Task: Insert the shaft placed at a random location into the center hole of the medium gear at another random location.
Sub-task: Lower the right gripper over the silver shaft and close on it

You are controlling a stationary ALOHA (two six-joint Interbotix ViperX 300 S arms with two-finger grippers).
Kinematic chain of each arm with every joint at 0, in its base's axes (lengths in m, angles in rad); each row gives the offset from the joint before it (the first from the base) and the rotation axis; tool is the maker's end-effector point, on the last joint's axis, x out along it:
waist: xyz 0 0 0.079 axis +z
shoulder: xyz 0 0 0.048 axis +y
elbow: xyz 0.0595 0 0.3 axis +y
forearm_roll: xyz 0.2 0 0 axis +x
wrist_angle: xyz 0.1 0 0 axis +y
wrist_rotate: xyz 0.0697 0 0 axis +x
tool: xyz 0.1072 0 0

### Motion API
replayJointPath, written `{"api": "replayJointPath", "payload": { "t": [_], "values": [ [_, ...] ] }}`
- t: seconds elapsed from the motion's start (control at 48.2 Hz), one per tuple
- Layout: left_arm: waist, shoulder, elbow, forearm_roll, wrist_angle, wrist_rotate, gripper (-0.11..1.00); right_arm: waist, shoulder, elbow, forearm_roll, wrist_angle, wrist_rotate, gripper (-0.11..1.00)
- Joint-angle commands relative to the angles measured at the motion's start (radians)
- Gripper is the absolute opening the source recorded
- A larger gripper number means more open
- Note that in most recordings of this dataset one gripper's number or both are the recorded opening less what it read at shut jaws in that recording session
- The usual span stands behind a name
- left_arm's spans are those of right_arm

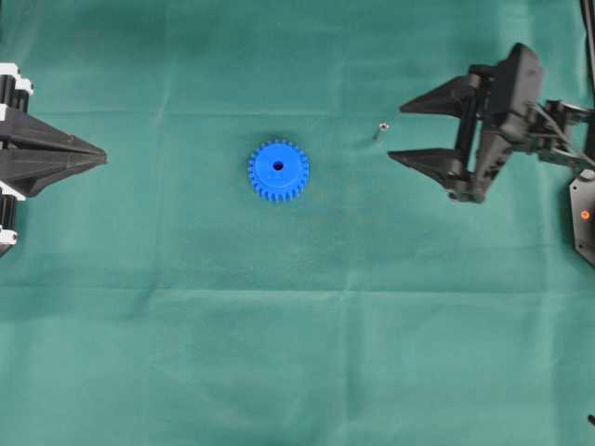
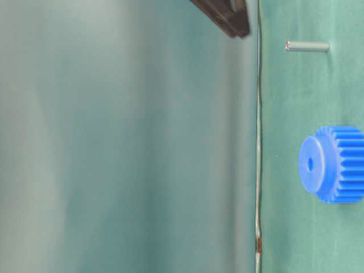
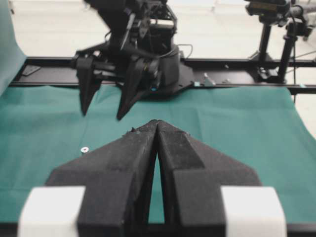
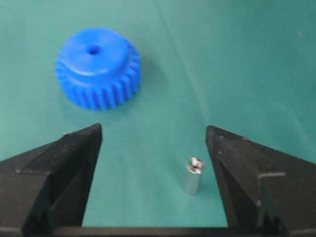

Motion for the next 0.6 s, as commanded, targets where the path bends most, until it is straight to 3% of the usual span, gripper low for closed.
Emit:
{"api": "replayJointPath", "payload": {
  "t": [0.0,0.27,0.581],
  "values": [
    [0.002,0.009,-0.020,0.002,-0.005,-0.002,0.00,-0.023,0.055,-0.026,0.005,-0.048,0.000,0.85],
    [0.003,0.009,-0.020,0.002,0.002,-0.002,0.00,-0.035,0.209,-0.057,0.011,-0.081,0.000,0.85],
    [0.002,0.009,-0.018,0.003,0.011,-0.002,0.00,-0.037,0.252,-0.061,0.021,-0.117,0.000,0.84]
  ]
}}
